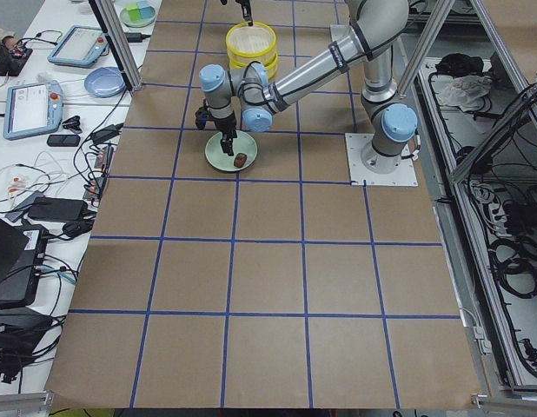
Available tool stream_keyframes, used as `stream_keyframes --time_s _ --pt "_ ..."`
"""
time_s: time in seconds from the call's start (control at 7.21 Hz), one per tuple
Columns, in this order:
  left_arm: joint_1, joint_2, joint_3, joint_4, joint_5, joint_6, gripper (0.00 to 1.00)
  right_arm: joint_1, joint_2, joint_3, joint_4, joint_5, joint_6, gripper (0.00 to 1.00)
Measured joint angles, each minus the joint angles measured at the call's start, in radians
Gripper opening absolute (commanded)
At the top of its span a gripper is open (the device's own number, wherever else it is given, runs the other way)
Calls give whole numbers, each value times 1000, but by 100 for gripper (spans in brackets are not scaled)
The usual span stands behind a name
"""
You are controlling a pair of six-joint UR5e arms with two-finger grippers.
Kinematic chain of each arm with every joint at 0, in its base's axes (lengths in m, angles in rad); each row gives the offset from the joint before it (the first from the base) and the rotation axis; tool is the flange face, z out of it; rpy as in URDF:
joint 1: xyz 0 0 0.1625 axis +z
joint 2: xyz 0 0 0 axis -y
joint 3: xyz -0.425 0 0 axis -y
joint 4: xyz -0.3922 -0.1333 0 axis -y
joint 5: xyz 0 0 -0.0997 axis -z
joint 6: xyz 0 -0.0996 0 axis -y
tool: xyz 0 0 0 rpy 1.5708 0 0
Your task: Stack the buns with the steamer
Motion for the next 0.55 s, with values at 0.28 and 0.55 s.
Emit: stream_keyframes --time_s 0.28,0.55 --pt "7 -24 -21 4 10 2 92 8 9 2 -25 1 1 0" --pt "8 -35 -34 4 22 3 49 10 14 4 -28 -2 -3 1"
